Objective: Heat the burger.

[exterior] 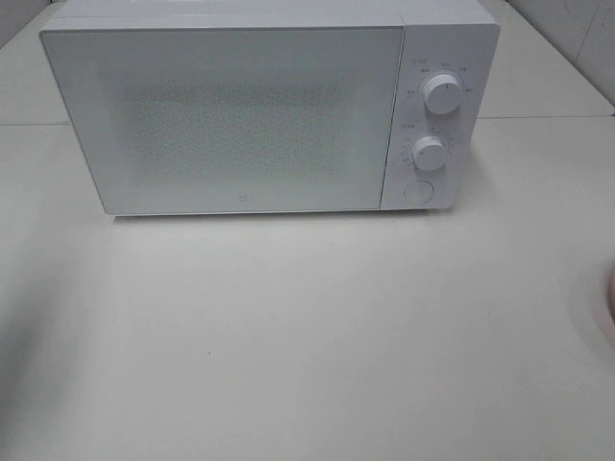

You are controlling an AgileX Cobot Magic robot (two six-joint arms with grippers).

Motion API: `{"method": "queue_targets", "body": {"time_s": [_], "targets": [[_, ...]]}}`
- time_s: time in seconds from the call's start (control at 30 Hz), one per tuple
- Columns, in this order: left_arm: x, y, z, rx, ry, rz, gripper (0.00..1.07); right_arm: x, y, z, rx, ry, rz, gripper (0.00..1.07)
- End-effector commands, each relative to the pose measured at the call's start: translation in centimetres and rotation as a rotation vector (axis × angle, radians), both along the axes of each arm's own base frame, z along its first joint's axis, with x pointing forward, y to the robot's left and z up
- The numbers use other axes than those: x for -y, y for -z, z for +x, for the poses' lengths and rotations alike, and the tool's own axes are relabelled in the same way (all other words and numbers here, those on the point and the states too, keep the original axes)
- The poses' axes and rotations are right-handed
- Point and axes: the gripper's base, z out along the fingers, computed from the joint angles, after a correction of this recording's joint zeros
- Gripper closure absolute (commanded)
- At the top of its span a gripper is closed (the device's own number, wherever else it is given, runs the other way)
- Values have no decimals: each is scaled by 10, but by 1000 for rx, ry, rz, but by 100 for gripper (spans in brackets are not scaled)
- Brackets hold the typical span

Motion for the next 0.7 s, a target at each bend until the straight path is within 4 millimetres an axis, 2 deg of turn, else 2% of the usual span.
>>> {"method": "queue_targets", "body": {"time_s": [0.03, 0.1, 0.17, 0.2, 0.23, 0.3, 0.33, 0.37, 0.43, 0.47, 0.5, 0.53, 0.6, 0.63, 0.67, 0.7], "targets": [[5, 2, -14, -7, -30, -61, 1, 0, 0, -4, 38, 10, 2, 62], [12, 5, -36, -14, -41, -133, 1, 0, 0, -4, 38, 10, 2, 62], [14, 5, -43, 3, -39, -144, 1, 0, 0, -4, 38, 10, 2, 62], [15, 6, -59, 36, -32, -139, 2, 0, 0, -4, 38, 10, 2, 62], [15, 6, -59, 36, -32, -139, 2, 0, 0, -4, 38, 10, 2, 62], [14, 8, -82, 91, -25, -104, 2, 0, 0, -4, 38, 10, 2, 62], [14, 8, -82, 91, -25, -104, 2, 0, 0, -4, 38, 10, 2, 62], [15, 9, -97, 133, -28, -97, 2, 0, 0, -4, 38, 10, 2, 62], [16, 9, -104, 159, -32, -98, 2, 0, 0, -4, 38, 10, 2, 62], [17, 7, -119, 230, -47, -102, 2, 0, 0, -4, 38, 10, 2, 62], [17, 7, -119, 230, -47, -102, 2, 0, 0, -4, 38, 10, 2, 62], [18, 3, -134, 317, -58, -105, 2, 0, 0, -4, 38, 10, 2, 62], [18, 1, -140, 353, -57, -104, 2, 0, 0, -4, 38, 10, 2, 62], [19, -4, -154, 445, -52, -99, 2, 0, 0, -4, 38, 10, 2, 62], [19, -6, -159, 482, -51, -93, 2, 0, 0, -4, 38, 10, 2, 62], [19, -6, -159, 482, -51, -93, 2, 0, 0, -4, 38, 10, 2, 62]]}}
